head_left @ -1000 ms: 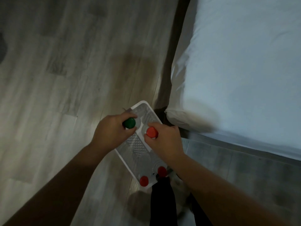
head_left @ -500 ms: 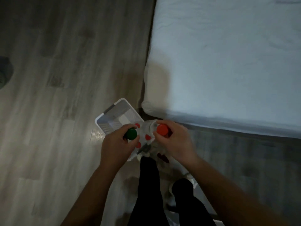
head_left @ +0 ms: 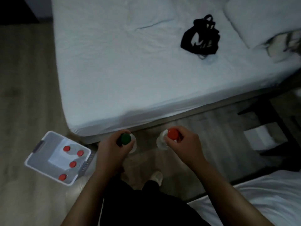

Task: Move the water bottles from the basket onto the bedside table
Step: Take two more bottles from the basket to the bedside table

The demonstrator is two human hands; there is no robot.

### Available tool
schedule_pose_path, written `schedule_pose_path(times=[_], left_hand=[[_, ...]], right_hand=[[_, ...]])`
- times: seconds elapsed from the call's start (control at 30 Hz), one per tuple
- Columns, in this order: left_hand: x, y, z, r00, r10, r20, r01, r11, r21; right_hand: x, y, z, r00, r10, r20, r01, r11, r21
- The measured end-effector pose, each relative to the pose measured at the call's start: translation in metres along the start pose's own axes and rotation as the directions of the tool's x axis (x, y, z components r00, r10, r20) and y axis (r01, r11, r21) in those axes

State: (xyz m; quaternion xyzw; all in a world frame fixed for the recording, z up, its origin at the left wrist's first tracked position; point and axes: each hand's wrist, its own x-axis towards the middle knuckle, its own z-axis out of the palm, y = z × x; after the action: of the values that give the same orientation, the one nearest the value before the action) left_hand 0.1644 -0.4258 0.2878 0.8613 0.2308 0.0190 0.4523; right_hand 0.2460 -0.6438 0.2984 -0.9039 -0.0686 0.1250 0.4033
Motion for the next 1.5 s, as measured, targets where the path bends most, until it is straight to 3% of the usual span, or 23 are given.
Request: schedule_pose_path(times=[0.2,0.43,0.67,0.97,1.13,1.3,1.5], left_hand=[[0.002,0.082,0.079,0.967,0.163,0.198,-0.165,0.986,-0.007],[0.018,0.158,0.153,0.882,0.344,0.322,-0.345,0.937,-0.058],[0.054,0.220,0.226,0.778,0.437,0.452,-0.457,0.887,-0.070],[0.129,0.324,0.341,0.564,0.473,0.677,-0.553,0.825,-0.116],[0.160,0.397,0.403,0.461,0.533,0.709,-0.606,0.773,-0.187],[0.179,0.449,0.453,0.307,0.609,0.731,-0.717,0.653,-0.243],[0.182,0.486,0.507,0.286,0.607,0.742,-0.674,0.678,-0.294]], right_hand=[[-0.040,0.063,-0.094,0.968,0.148,-0.203,-0.136,0.988,0.069],[-0.060,0.118,-0.157,0.843,0.306,-0.442,-0.210,0.945,0.252],[-0.049,0.165,-0.212,0.766,0.439,-0.469,-0.309,0.892,0.331],[0.016,0.223,-0.305,0.650,0.509,-0.564,-0.413,0.860,0.301],[0.052,0.248,-0.360,0.541,0.560,-0.628,-0.446,0.824,0.350],[0.073,0.268,-0.393,0.467,0.601,-0.648,-0.434,0.795,0.424],[0.079,0.308,-0.429,0.374,0.653,-0.658,-0.414,0.753,0.512]])
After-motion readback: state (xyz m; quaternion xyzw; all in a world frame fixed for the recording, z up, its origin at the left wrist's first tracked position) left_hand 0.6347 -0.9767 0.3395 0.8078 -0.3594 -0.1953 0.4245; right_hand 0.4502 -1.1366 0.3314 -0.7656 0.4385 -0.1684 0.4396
